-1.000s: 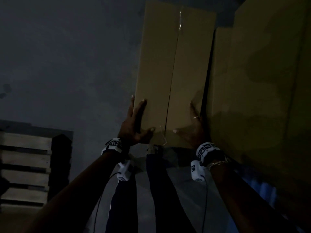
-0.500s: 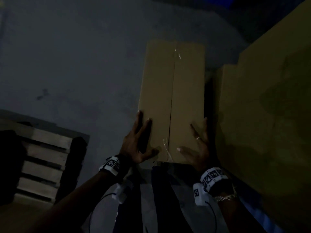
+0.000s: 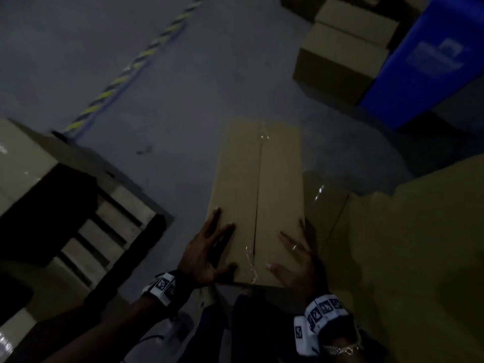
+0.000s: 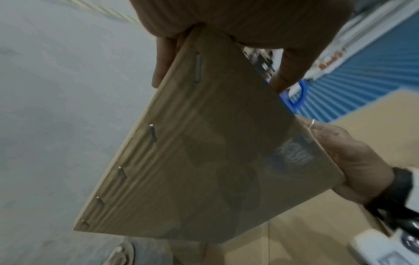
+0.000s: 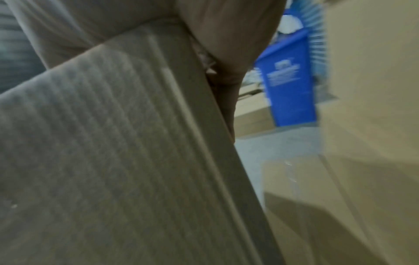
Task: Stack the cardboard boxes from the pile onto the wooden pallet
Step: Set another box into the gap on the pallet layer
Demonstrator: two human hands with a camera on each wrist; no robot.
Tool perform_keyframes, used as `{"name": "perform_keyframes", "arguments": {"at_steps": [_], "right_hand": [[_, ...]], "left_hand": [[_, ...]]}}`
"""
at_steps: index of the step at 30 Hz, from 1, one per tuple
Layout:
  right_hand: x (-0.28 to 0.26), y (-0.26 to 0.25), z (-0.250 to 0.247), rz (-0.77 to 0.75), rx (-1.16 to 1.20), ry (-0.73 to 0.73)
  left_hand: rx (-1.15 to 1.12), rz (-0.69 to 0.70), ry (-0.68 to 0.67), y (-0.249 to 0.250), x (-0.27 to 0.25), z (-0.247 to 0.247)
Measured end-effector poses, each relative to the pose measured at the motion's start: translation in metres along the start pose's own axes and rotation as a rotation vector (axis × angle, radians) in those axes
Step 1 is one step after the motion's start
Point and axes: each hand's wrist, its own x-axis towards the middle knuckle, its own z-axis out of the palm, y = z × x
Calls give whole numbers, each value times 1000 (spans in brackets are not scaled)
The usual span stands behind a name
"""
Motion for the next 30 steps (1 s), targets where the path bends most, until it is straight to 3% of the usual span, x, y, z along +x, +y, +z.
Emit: {"name": "perform_keyframes", "arguments": {"at_steps": [7,15,24,30], "right_hand": [[13,-99,16,-289,-107,-153],[20,-211,86,-567,-142,-347],[-24,-340,193,-665,-202,-504],[-47,-399,258,-741,-182,-561]], "left_hand": [[24,-140,207,-3,-95,-69],[22,-317,499,-26,-212,-132],[12,-462,694,-81,-355,-184],[-10,-519,790,-113,-423,-211]]}}
